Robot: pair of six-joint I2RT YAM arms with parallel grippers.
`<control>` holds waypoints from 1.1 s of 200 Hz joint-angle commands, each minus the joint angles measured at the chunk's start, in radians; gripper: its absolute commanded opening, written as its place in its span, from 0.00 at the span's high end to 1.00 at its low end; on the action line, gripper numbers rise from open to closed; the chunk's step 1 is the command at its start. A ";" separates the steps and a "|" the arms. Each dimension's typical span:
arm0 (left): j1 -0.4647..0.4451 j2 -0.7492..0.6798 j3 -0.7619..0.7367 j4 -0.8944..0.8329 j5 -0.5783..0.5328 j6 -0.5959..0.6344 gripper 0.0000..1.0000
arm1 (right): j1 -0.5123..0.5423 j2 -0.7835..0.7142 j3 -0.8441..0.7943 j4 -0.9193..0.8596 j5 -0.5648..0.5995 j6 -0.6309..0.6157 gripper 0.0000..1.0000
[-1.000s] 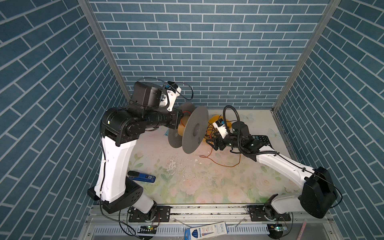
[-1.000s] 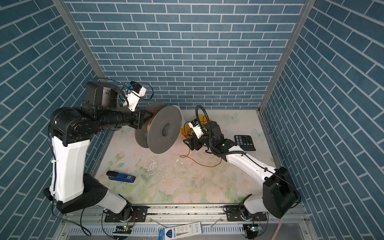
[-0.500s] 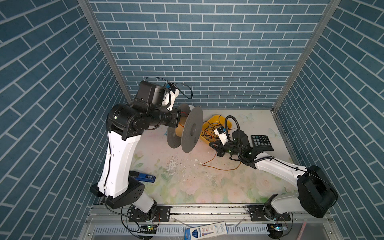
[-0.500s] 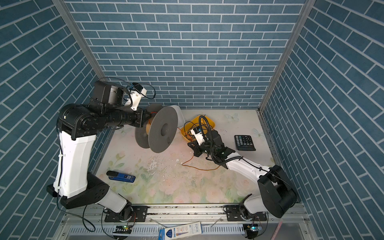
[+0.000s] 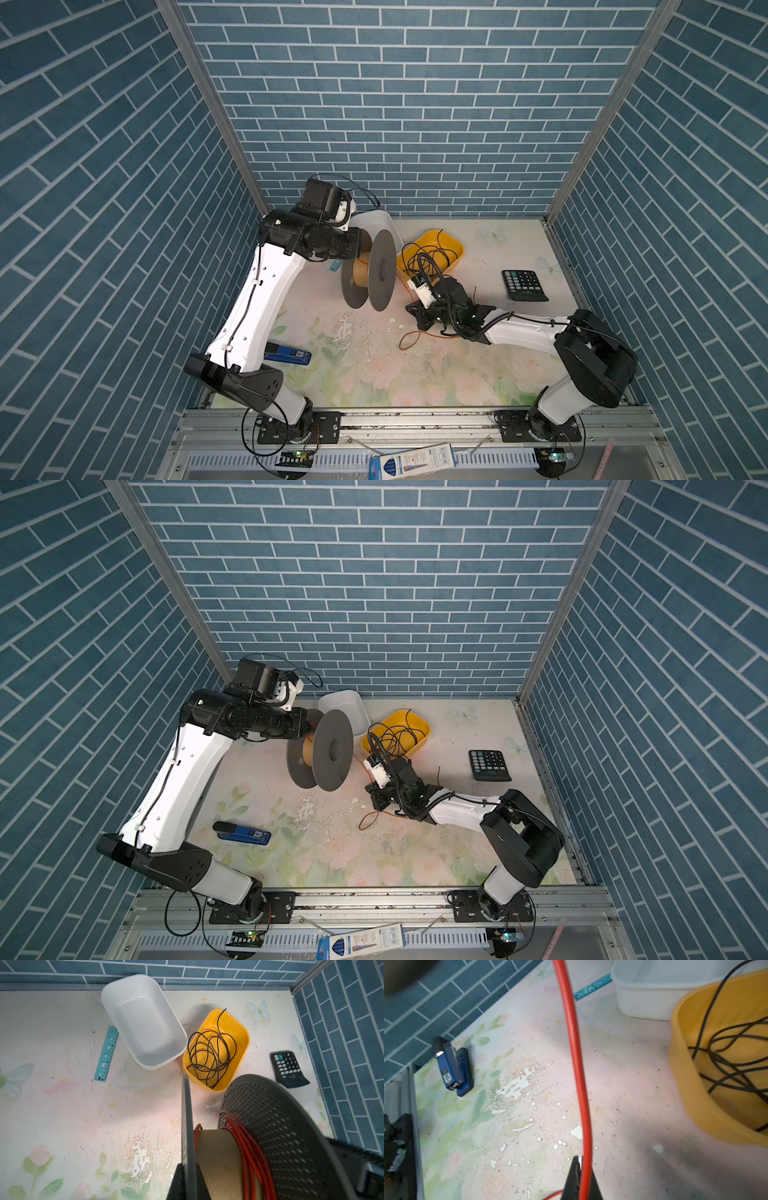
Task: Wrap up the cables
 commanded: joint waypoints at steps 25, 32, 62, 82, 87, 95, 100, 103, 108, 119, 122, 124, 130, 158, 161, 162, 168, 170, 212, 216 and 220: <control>0.069 -0.037 -0.095 0.194 0.024 -0.079 1.00 | 0.126 0.035 0.113 -0.068 0.142 -0.050 1.00; 0.070 -0.034 -0.108 0.205 0.015 -0.085 1.00 | 0.146 0.038 0.132 -0.094 0.150 -0.062 1.00; 0.075 -0.040 -0.171 0.271 -0.036 -0.128 1.00 | 0.237 0.040 0.212 -0.184 0.216 -0.127 1.00; 0.074 -0.056 -0.218 0.314 -0.080 -0.154 1.00 | 0.285 0.031 0.268 -0.250 0.292 -0.177 1.00; 0.074 -0.059 -0.230 0.322 -0.090 -0.161 1.00 | 0.295 0.031 0.289 -0.275 0.313 -0.191 1.00; 0.074 -0.065 -0.250 0.339 -0.102 -0.171 1.00 | 0.309 0.032 0.325 -0.317 0.338 -0.211 1.00; 0.074 -0.070 -0.262 0.350 -0.112 -0.177 1.00 | 0.318 0.033 0.349 -0.340 0.356 -0.226 1.00; 0.074 -0.073 -0.269 0.355 -0.118 -0.180 1.00 | 0.321 0.033 0.360 -0.354 0.365 -0.233 1.00; 0.074 -0.076 -0.281 0.360 -0.130 -0.187 1.00 | 0.329 0.033 0.381 -0.372 0.383 -0.246 1.00; 0.072 -0.083 -0.298 0.364 -0.154 -0.196 1.00 | 0.343 0.037 0.420 -0.407 0.415 -0.272 1.00; 0.073 -0.086 -0.302 0.364 -0.161 -0.197 1.00 | 0.344 0.037 0.431 -0.415 0.420 -0.278 1.00; 0.072 -0.087 -0.305 0.362 -0.166 -0.197 1.00 | 0.345 0.038 0.437 -0.420 0.423 -0.282 1.00; 0.070 -0.091 -0.311 0.360 -0.185 -0.197 1.00 | 0.349 0.040 0.456 -0.436 0.428 -0.295 1.00; 0.051 -0.106 -0.338 0.337 -0.252 -0.178 1.00 | 0.362 0.046 0.544 -0.485 0.496 -0.344 1.00; 0.049 -0.106 -0.339 0.333 -0.260 -0.175 1.00 | 0.363 0.048 0.555 -0.494 0.507 -0.347 1.00; 0.047 -0.106 -0.340 0.332 -0.262 -0.173 1.00 | 0.363 0.048 0.559 -0.497 0.510 -0.347 1.00; 0.038 -0.103 -0.342 0.320 -0.278 -0.167 1.00 | 0.364 0.050 0.587 -0.521 0.536 -0.351 1.00; 0.035 -0.102 -0.341 0.316 -0.284 -0.164 1.00 | 0.365 0.052 0.597 -0.530 0.545 -0.351 1.00; -0.006 -0.099 -0.355 0.250 -0.371 -0.124 1.00 | 0.358 0.082 0.795 -0.787 0.704 -0.363 1.00; -0.007 -0.098 -0.355 0.244 -0.375 -0.119 1.00 | 0.355 0.082 0.808 -0.811 0.711 -0.366 1.00; -0.007 -0.100 -0.354 0.239 -0.378 -0.115 1.00 | 0.353 0.080 0.819 -0.833 0.716 -0.367 1.00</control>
